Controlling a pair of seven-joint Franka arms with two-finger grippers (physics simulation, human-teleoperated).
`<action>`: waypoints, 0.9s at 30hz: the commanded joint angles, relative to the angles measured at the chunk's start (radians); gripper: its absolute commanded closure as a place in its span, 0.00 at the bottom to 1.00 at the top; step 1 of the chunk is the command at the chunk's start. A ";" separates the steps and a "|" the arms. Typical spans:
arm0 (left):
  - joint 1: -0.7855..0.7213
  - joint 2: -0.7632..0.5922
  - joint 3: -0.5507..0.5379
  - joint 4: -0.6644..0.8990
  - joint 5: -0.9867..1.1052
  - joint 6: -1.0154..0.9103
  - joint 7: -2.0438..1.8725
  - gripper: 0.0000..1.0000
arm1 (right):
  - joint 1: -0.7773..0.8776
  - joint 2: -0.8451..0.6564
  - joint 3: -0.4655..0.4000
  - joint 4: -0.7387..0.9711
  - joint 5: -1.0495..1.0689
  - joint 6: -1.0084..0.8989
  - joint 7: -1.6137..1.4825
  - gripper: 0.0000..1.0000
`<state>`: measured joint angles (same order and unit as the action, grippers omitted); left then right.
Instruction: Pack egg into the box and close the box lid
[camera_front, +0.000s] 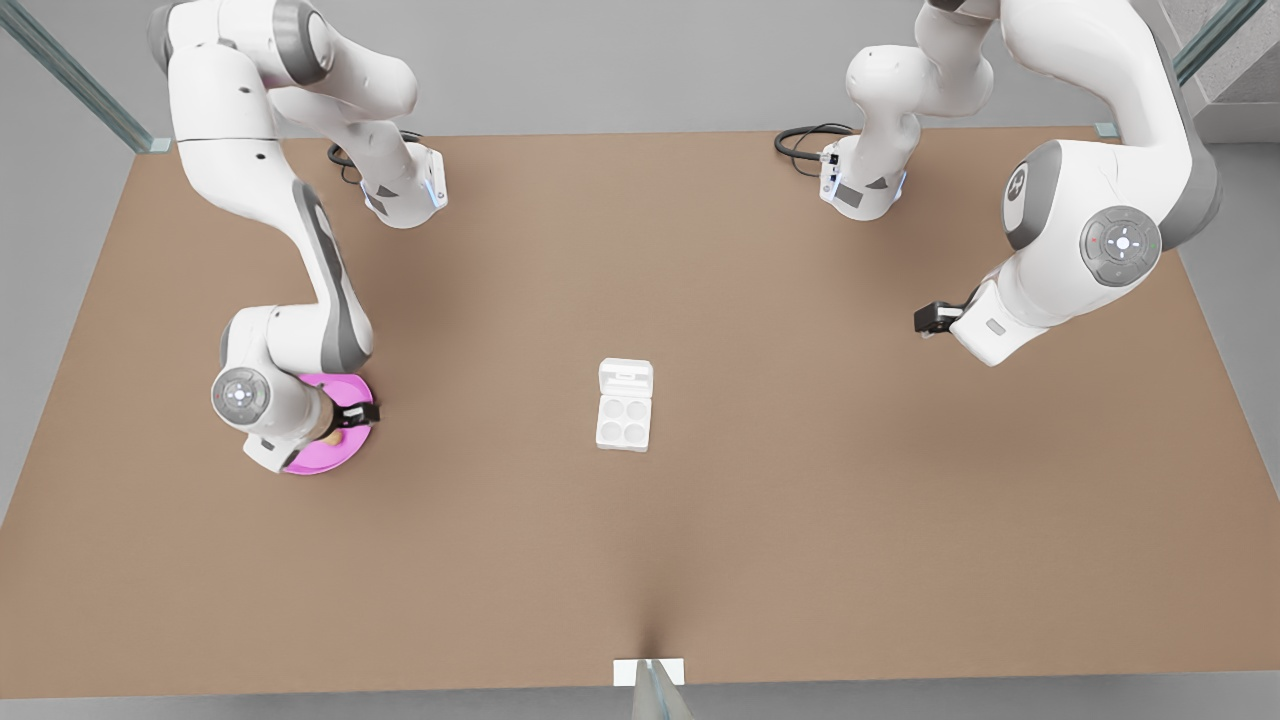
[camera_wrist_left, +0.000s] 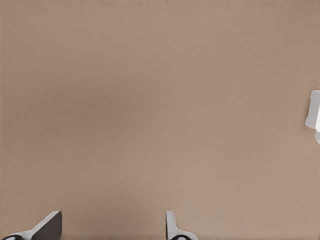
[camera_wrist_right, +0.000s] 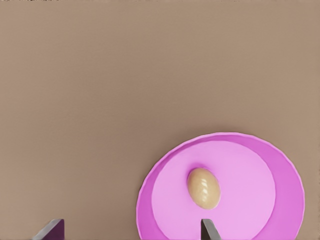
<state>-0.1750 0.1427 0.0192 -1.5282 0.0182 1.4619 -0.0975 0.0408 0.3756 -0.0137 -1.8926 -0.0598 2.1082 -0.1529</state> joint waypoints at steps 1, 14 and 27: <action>0.000 -0.002 0.001 0.000 0.000 0.001 -0.011 0.00 | -0.016 0.000 0.000 -0.017 -0.003 0.200 -0.422 0.00; 0.000 0.005 0.001 0.000 0.000 0.003 -0.013 0.00 | -0.108 0.042 -0.006 -0.177 -0.018 0.361 -0.760 0.00; 0.000 0.005 0.001 0.000 -0.001 0.003 -0.011 0.00 | -0.148 0.106 -0.005 -0.200 -0.017 0.375 -0.732 0.00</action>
<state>-0.1746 0.1483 0.0192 -1.5283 0.0180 1.4647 -0.1066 -0.1061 0.4781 -0.0184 -2.0934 -0.0770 2.4685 -0.7105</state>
